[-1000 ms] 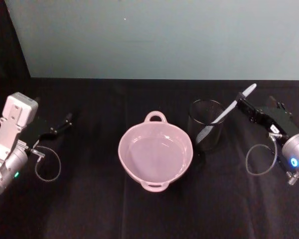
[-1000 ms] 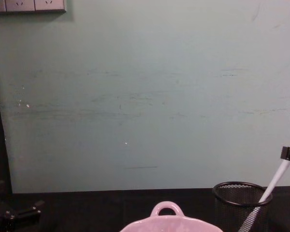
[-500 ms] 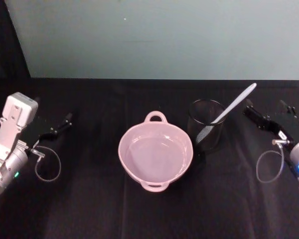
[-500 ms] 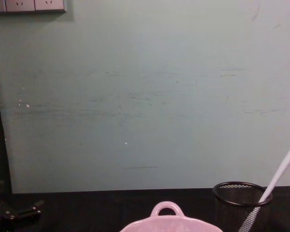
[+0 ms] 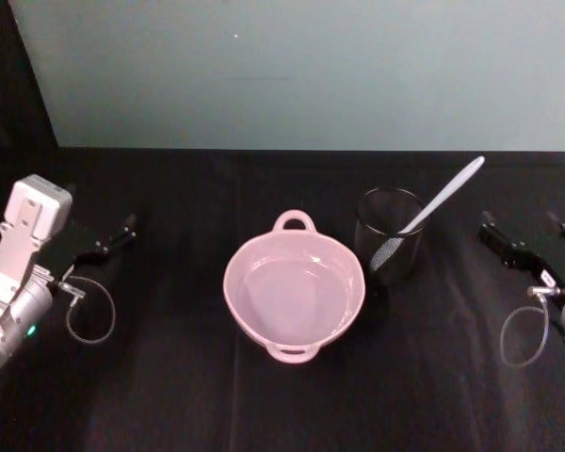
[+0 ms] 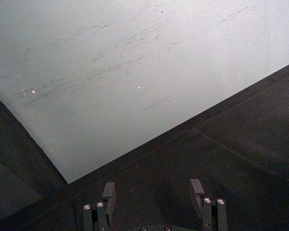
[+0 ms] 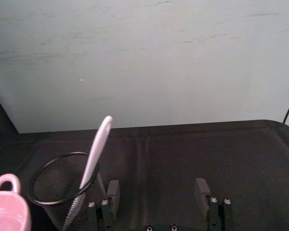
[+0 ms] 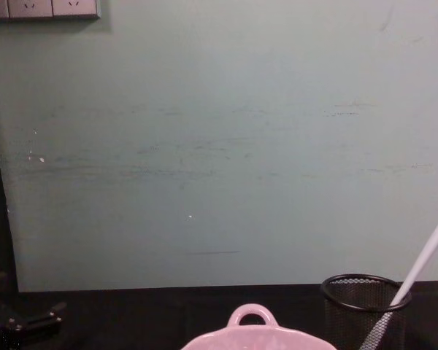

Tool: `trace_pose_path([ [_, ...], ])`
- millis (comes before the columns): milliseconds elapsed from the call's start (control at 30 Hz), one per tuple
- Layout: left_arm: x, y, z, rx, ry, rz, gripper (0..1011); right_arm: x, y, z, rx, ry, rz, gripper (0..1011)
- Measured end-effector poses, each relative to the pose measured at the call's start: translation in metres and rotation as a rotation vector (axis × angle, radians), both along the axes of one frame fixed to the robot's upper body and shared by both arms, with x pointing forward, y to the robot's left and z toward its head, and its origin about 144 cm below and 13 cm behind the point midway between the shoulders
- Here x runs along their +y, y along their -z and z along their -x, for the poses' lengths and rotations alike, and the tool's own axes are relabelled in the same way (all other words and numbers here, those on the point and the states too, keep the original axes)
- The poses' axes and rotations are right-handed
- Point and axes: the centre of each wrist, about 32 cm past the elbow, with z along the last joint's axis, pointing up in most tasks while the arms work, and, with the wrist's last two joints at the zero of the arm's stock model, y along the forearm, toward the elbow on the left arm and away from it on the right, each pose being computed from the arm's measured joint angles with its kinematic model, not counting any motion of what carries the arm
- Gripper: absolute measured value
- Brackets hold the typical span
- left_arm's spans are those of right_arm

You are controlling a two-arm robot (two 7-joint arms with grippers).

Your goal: Use the one hand to pick up the spoon and stir the clear water in the bowl.

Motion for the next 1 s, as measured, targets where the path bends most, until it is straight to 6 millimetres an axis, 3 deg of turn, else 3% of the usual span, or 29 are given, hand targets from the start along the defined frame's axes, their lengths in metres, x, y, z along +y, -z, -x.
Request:
trace_pose_path([
  [467, 0.0, 0.0, 0.0, 0.0, 0.0, 0.0, 1011, -0.004, 0.024, -0.003, -0.003, 0.034, 0.014, 1003],
  [1000, 0.0, 0.0, 0.0, 0.0, 0.0, 0.0, 1011, -0.001, 0.034, -0.005, -0.021, 0.038, 0.028, 1002],
])
